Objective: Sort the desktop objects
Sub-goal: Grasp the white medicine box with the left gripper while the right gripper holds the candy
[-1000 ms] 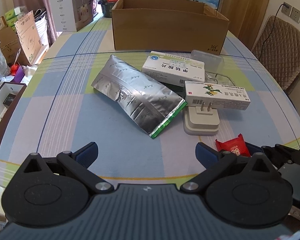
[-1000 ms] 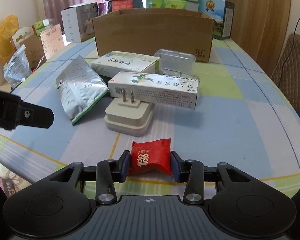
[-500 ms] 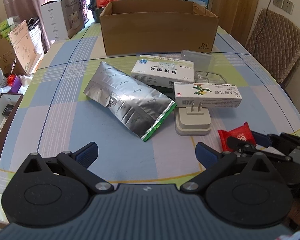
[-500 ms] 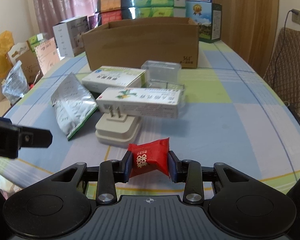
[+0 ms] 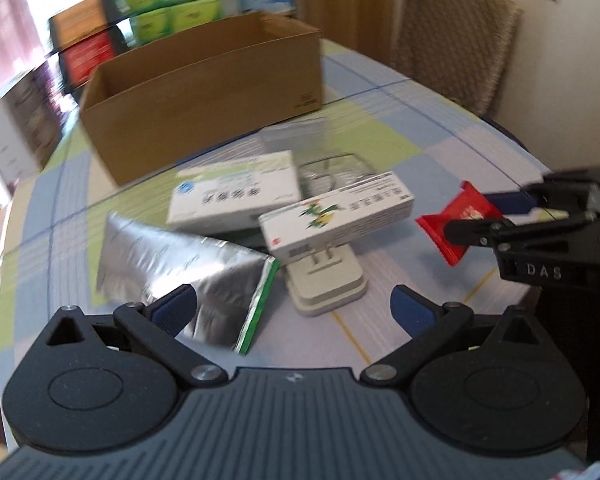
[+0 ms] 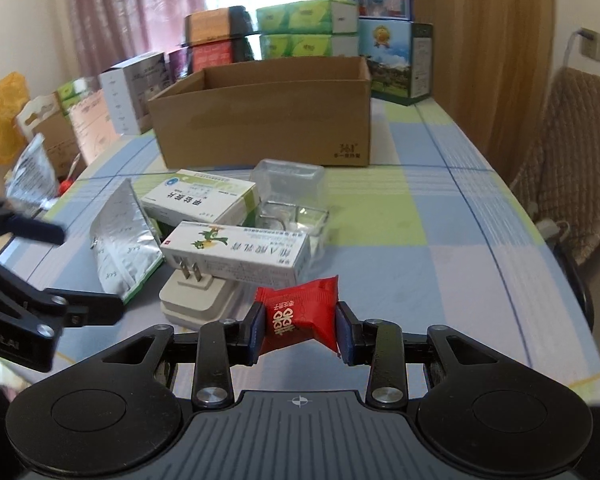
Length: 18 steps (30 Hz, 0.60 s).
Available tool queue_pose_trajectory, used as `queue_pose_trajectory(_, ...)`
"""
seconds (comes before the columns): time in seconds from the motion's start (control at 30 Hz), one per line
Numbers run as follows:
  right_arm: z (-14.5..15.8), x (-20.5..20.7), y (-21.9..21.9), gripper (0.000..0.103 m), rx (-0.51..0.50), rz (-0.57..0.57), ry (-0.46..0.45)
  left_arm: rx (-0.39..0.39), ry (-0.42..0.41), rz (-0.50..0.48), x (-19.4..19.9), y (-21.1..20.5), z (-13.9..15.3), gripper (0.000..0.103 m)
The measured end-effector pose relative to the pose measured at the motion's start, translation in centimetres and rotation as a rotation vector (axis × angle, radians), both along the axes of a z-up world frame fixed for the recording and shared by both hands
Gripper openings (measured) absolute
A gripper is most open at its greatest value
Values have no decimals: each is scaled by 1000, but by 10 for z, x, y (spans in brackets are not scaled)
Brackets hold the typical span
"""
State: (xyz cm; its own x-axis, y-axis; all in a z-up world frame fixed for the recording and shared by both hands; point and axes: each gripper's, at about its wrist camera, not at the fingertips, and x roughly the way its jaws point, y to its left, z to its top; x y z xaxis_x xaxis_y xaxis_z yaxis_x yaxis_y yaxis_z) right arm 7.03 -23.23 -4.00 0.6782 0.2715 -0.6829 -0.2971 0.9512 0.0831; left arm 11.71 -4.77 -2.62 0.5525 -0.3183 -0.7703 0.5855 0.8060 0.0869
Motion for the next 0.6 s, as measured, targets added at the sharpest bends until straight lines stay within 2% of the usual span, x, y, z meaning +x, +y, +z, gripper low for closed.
queue_pose_trajectory(0.23,18,25,-10,34,-110,162,43,140,-54,-295,18,-31,0,93)
queue_pose_trajectory(0.3,22,34,-13,34,-151,205,51,166,-56,-356,23,-40,-1,90)
queue_pose_trajectory(0.43,31,53,-18,34,-213,296,54,199,-23,-464,42,-55,-4,76)
queue_pose_trajectory(0.6,41,75,-18,34,-293,442,49,248,-20,-583,58,-71,-7,74)
